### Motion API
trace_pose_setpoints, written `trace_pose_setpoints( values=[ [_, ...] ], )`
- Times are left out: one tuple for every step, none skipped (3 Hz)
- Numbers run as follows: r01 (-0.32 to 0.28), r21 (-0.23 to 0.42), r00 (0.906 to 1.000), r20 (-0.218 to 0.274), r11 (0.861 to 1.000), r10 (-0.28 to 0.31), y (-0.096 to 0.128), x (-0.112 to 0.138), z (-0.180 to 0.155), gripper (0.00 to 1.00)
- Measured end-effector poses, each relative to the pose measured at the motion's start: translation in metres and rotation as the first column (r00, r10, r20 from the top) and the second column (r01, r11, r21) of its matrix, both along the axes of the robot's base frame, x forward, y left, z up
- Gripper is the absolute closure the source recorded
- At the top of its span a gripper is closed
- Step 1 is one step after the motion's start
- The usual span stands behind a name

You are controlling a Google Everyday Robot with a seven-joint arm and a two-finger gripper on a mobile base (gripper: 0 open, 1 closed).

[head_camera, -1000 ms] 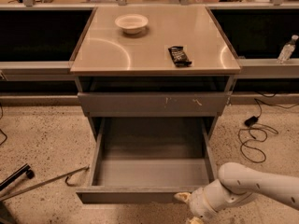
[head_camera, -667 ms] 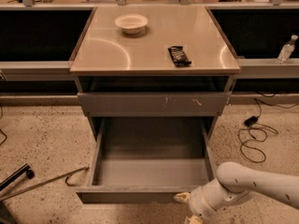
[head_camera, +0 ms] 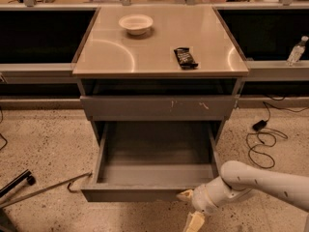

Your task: Close middle drawer

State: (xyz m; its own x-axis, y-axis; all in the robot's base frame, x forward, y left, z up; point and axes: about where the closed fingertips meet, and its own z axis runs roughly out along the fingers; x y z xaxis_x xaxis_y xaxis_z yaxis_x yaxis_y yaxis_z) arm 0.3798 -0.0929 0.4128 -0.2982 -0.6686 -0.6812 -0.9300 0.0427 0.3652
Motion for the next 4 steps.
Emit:
trace_pose_setpoints(
  values=[
    [-0.004, -0.008, 0.9991, 0.042, 1.000, 0.005, 0.002, 0.033, 0.009, 0.00],
    [-0.004, -0.008, 0.9991, 0.042, 1.000, 0.005, 0.002, 0.033, 0.009, 0.00],
    [0.027, -0.009, 0.9946, 0.101, 1.000, -0.026, 0.002, 0.065, 0.007, 0.00],
    [0.034, -0.014, 0.9924, 0.119, 0.999, -0.032, 0.001, 0.079, 0.007, 0.00]
  ],
)
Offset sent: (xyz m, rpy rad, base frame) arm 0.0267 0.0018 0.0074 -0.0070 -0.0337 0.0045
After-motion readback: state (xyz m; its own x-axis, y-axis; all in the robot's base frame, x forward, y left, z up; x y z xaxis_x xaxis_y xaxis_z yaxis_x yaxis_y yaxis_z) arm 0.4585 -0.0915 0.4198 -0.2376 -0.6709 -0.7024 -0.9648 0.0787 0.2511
